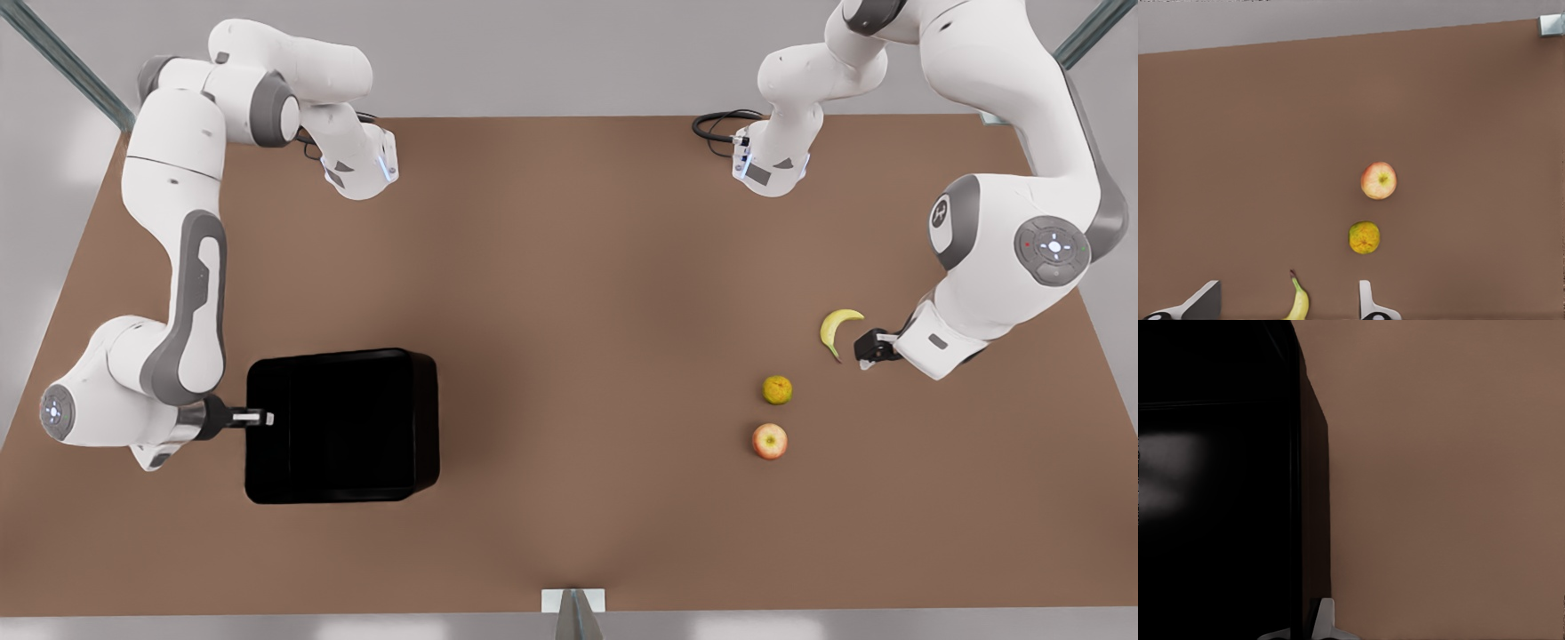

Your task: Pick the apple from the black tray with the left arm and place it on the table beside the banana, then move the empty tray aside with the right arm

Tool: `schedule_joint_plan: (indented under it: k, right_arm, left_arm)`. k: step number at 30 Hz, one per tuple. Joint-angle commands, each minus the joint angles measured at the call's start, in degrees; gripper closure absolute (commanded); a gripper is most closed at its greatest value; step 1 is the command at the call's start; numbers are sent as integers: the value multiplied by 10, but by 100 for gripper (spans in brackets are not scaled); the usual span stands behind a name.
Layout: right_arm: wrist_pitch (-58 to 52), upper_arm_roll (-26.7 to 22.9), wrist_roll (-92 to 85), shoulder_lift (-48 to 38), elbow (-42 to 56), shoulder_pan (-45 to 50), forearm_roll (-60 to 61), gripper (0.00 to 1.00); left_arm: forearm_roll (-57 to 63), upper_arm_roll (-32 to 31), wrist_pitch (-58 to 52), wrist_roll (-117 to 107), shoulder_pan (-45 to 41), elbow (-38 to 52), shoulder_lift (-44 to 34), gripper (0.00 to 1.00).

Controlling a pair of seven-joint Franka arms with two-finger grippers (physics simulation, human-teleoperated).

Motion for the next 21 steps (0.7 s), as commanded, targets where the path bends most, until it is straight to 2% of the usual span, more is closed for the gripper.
schedule_joint_plan:
  k: [1,7,8,9,10,11,13,15,17,19,21]
  right_arm:
    - [42,-10,-416,16,0,0,13,85]
    - [107,-36,-439,65,0,0,12,83]
    - [112,-37,-439,65,0,1,12,73]
    - [111,-38,-435,63,1,4,12,51]
    - [111,-40,-431,63,6,4,16,10]
    - [109,-39,-410,60,11,4,17,0]
    - [81,-32,-372,29,13,7,17,0]
    - [-47,-41,-236,-5,80,38,12,0]
    - [-122,-40,-62,-41,87,85,11,0]
    - [-142,-34,110,-63,83,138,-71,0]
    - [-151,-34,219,-63,81,172,-72,0]
  left_arm:
    - [-11,-1,4,6,-1,4,2,0]
    - [-51,3,16,30,10,-18,-5,0]
    - [-52,4,32,29,19,-43,-16,0]
    - [-52,4,35,28,19,-41,-15,0]
    - [-52,4,37,28,19,-36,-13,0]
    - [-52,4,37,28,19,-35,-12,0]
    - [-52,4,37,28,19,-35,-12,0]
    - [-51,4,37,28,19,-34,-12,0]
    - [-50,4,37,27,19,-31,-12,0]
    - [-50,4,37,27,19,-31,-10,0]
    - [-51,4,37,27,19,-31,-9,0]
